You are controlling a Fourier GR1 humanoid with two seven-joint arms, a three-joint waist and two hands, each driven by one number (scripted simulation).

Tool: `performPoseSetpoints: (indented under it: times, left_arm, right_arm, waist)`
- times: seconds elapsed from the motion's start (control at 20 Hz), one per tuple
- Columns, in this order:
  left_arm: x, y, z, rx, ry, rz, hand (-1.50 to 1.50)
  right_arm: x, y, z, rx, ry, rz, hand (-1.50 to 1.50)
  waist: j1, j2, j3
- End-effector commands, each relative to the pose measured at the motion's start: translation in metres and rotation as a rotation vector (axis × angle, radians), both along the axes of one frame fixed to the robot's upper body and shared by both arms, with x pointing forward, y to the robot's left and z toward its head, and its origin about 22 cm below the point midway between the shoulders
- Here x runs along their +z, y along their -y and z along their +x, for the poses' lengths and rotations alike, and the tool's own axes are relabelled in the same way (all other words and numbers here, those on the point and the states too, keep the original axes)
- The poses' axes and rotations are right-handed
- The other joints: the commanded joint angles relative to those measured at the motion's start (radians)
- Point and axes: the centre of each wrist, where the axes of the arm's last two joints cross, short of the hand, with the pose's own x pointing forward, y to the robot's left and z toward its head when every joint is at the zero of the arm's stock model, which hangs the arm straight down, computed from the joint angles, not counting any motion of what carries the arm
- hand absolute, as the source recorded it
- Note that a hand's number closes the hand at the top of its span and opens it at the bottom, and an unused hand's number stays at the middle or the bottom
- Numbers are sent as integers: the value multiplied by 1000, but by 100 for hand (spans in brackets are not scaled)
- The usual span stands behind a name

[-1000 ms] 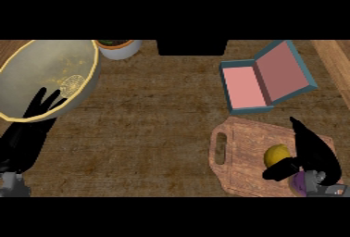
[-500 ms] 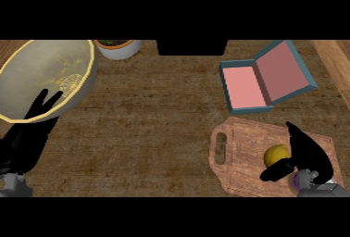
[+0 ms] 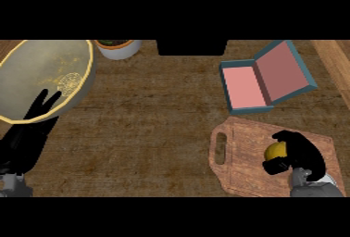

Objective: Pick the lemon from the cutting board and place it in the cardboard box

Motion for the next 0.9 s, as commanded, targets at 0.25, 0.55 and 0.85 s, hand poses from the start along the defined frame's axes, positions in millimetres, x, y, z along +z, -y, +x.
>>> performPoseSetpoints:
  times: [0.25, 0.55, 0.85]
  left_arm:
    - [4, -7, -4, 5, -5, 5, 0]
    - [7, 20, 14, -93, 30, 19, 0]
    - [6, 27, 22, -122, 32, -1, 0]
  right_arm:
    - [-3, 11, -5, 54, 45, -53, 150]
    - [34, -123, 88, 168, 61, -72, 150]
    - [71, -162, 140, 136, 110, -107, 150]
  waist:
    - [-1, 0, 0]
    - [100, 30, 0]
    - [127, 35, -1]
